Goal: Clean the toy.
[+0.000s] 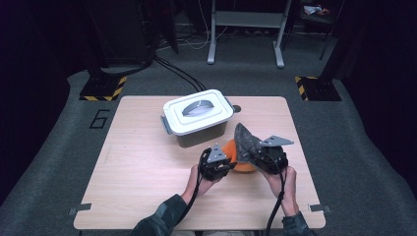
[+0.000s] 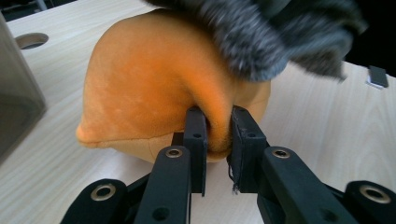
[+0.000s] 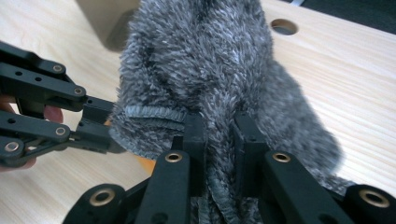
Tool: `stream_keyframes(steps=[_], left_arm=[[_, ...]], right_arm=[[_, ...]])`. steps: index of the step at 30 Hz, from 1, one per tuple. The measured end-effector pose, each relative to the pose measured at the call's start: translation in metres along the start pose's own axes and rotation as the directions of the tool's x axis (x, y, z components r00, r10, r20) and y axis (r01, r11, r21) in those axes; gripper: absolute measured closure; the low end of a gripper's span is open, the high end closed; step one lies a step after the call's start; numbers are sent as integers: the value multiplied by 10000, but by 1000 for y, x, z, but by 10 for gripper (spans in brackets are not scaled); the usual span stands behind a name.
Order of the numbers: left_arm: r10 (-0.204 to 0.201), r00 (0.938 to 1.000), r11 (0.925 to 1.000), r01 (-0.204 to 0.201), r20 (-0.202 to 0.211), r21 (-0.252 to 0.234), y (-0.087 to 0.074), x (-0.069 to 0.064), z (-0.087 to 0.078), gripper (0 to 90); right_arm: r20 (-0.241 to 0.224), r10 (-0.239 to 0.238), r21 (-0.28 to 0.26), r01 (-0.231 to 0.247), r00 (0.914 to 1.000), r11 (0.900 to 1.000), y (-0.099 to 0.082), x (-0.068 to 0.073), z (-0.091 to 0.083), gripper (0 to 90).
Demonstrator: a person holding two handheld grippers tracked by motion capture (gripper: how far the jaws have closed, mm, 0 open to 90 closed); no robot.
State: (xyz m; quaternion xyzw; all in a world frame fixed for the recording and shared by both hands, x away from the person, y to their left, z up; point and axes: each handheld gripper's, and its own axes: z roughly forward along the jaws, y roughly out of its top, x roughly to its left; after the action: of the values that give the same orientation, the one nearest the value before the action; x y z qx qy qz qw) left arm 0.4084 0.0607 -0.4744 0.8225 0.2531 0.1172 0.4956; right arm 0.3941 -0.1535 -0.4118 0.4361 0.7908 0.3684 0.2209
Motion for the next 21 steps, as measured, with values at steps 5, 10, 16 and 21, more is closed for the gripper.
stream_keyframes(steps=[5,10,16,21], left_arm=[[-320,9995,9994,320,-24,119,-6,4,3,788],[-429,9991,9989,430,-52,170,-7,6,4,787],[-511,9987,9982,511,-9,298,-9,9,4,786],[-585,9983,9979,585,-32,284,-11,10,4,786]], right_arm=[[370,-257,339,245,9990,9991,-2,8,15,781],[404,-250,413,233,9989,9989,-2,6,17,781],[668,77,551,-114,9977,9984,-8,-4,18,781],[908,483,639,-542,9947,9965,-18,-20,21,780]])
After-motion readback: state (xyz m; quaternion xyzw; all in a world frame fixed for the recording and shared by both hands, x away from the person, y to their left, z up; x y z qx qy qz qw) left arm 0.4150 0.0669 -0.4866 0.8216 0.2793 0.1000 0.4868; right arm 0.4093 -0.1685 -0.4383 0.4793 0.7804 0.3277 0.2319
